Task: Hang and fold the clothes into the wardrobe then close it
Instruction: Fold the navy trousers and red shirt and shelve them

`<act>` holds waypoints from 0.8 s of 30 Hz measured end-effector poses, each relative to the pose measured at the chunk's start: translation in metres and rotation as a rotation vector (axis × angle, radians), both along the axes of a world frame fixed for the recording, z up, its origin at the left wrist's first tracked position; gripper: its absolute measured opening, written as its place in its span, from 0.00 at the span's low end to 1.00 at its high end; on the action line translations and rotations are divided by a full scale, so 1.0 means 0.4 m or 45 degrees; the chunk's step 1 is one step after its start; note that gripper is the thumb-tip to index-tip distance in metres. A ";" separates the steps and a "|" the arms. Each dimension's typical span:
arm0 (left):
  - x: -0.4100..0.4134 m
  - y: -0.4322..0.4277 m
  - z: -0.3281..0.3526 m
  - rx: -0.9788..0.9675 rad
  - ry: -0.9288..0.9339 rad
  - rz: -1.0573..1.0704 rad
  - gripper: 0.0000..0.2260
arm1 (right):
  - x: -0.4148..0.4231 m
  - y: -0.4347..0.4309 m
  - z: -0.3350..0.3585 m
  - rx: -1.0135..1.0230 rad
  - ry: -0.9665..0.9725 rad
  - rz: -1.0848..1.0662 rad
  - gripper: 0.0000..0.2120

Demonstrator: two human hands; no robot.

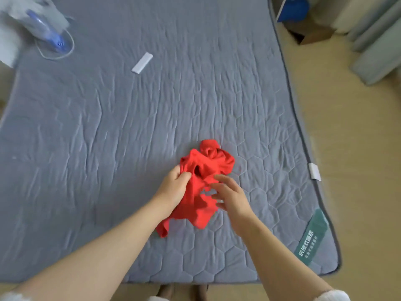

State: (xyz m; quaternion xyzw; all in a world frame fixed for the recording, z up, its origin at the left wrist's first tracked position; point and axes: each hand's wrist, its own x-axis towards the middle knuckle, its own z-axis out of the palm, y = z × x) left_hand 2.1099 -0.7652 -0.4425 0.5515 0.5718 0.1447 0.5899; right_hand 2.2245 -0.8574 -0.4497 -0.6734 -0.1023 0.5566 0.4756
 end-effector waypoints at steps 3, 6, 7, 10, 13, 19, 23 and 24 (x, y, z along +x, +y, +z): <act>-0.016 0.006 0.166 -0.109 -0.249 0.068 0.09 | -0.069 0.014 0.115 0.094 -0.225 0.017 0.17; -0.055 0.012 0.319 -0.247 -0.477 -0.064 0.15 | -0.122 0.019 0.200 0.128 -0.465 0.012 0.15; -0.066 0.017 0.362 -0.255 -0.520 -0.127 0.15 | -0.133 0.024 0.227 0.121 -0.508 0.027 0.13; -0.105 0.036 0.464 -0.201 -0.574 -0.171 0.12 | -0.148 0.037 0.301 0.176 -0.595 0.108 0.03; -0.157 0.072 0.520 -0.079 -0.513 -0.209 0.06 | -0.120 0.032 0.377 0.238 -0.509 -0.007 0.07; -0.195 0.086 0.516 0.395 0.132 -0.307 0.09 | -0.104 0.041 0.473 0.383 -0.458 -0.135 0.10; -0.177 0.049 0.492 0.536 0.153 -0.788 0.41 | -0.141 0.053 0.489 0.435 -0.553 0.039 0.14; -0.176 0.033 0.483 0.539 0.169 -0.900 0.42 | -0.146 0.053 0.488 0.443 -0.577 0.081 0.15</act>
